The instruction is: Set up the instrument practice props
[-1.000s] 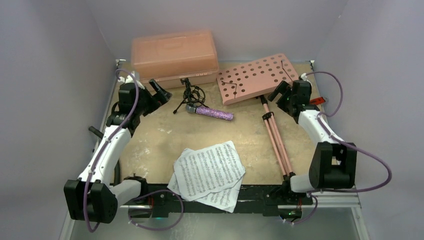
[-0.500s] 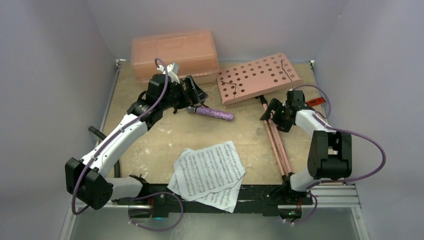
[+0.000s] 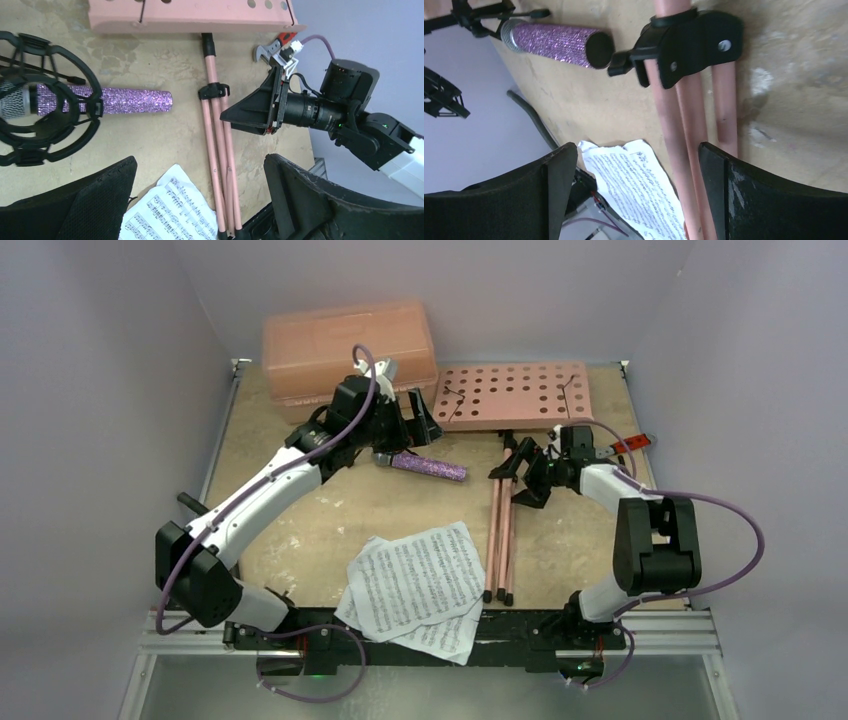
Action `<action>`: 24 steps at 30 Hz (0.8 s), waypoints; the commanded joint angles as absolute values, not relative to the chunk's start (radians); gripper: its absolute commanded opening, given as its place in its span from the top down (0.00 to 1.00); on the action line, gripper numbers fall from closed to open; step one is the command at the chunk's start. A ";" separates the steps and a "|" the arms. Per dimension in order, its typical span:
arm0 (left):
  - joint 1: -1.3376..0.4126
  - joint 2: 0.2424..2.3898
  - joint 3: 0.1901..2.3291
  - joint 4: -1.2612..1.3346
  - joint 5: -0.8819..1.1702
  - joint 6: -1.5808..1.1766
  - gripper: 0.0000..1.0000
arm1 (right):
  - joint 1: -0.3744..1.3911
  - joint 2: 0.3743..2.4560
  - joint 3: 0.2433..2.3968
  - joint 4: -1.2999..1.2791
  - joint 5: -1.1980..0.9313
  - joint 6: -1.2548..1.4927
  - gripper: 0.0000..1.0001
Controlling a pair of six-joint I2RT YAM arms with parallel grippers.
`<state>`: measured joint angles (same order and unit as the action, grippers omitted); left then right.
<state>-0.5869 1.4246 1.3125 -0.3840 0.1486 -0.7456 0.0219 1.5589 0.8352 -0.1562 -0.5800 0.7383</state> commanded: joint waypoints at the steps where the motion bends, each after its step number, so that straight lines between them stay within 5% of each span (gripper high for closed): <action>1: -0.630 1.474 1.369 -0.396 0.150 -0.723 0.02 | 0.045 1.512 0.879 -0.162 -0.652 0.771 0.07; 24: -0.715 1.537 1.415 -0.524 0.108 -0.686 0.01 | 0.092 1.658 1.225 -0.382 -0.085 0.402 0.07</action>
